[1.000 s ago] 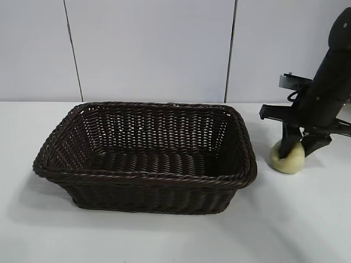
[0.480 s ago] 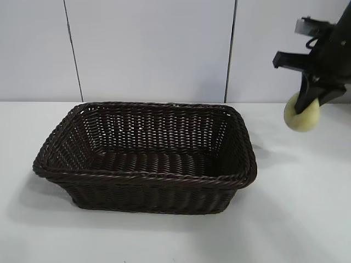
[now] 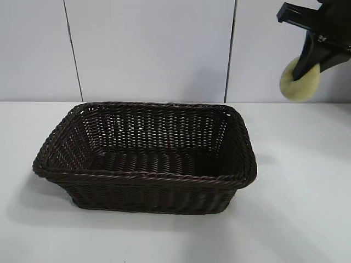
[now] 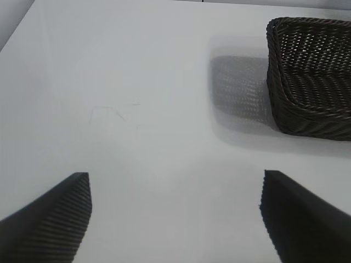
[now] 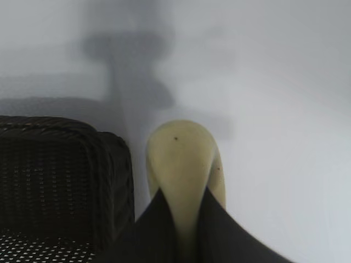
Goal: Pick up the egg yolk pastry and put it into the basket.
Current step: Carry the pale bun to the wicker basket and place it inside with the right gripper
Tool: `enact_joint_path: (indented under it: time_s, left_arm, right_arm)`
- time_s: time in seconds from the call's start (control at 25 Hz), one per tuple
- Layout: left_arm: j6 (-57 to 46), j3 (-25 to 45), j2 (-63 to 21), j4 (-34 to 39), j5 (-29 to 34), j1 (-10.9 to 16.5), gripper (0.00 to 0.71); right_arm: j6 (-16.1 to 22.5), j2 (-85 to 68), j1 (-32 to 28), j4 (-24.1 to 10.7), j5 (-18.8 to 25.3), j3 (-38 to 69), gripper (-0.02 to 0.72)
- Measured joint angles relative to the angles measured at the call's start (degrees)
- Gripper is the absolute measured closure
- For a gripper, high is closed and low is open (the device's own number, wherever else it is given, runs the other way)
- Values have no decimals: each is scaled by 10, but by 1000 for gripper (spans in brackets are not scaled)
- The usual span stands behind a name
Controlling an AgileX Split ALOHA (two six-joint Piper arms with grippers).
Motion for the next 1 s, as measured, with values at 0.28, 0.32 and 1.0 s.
enact_joint_path:
  time_s: [0.28, 0.32, 1.0]
  left_arm:
    - [0, 0, 0, 0, 0, 0, 103]
    - [0, 0, 0, 0, 0, 0, 103]
    - [0, 0, 0, 0, 0, 0, 103]
  right_arm:
    - [5, 1, 119, 4, -78, 0, 672]
    - [8, 2, 129, 4, -90, 0, 672]
    - [14, 177, 160, 7, -195, 0, 673]
